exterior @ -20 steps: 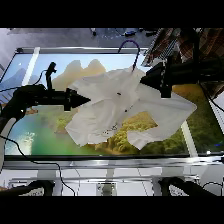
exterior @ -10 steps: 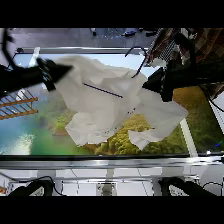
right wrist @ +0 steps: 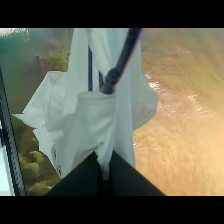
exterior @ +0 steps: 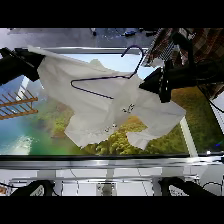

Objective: Fold the clothes and pants, and hang the long-sleeved shirts on hangers.

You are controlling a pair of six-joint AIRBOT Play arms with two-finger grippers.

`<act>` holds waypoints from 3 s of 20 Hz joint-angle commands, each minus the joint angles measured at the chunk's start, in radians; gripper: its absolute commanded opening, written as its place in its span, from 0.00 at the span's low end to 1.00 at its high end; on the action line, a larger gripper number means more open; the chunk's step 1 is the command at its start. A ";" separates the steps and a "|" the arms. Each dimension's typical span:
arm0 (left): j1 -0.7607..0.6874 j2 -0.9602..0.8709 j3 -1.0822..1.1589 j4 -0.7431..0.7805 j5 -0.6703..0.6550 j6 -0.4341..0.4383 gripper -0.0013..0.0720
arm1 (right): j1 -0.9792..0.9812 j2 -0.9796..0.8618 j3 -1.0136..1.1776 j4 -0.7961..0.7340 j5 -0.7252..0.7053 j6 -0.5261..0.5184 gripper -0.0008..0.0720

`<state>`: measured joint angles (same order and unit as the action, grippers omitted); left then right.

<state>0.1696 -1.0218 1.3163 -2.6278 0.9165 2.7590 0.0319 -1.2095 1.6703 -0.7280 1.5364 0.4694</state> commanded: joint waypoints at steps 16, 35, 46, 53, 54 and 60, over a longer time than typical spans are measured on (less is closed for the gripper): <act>-0.026 -0.005 0.007 -0.326 0.470 -0.238 0.06 | 0.020 0.000 0.000 -0.028 -0.243 0.158 0.04; -0.188 -0.048 0.026 -0.318 0.304 -0.165 0.71 | 0.267 0.002 0.000 0.184 -0.346 0.020 0.04; -0.049 0.104 0.026 -0.310 0.391 -0.171 0.71 | 0.267 0.002 0.000 0.193 -0.418 0.049 0.04; 0.211 0.223 0.026 -0.005 0.408 0.042 0.70 | 0.267 0.002 0.000 0.192 -0.385 0.049 0.04; 0.245 0.220 0.026 -0.002 0.408 0.063 0.70 | 0.267 0.002 0.000 0.193 -0.385 0.048 0.04; 0.397 0.126 0.024 0.013 0.474 0.214 0.70 | 0.267 0.002 0.000 0.208 -0.367 0.043 0.04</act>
<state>0.5098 -0.8543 1.3411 -2.6225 1.3407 2.8559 0.2985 -1.2076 1.6703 -0.5301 1.1561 0.5171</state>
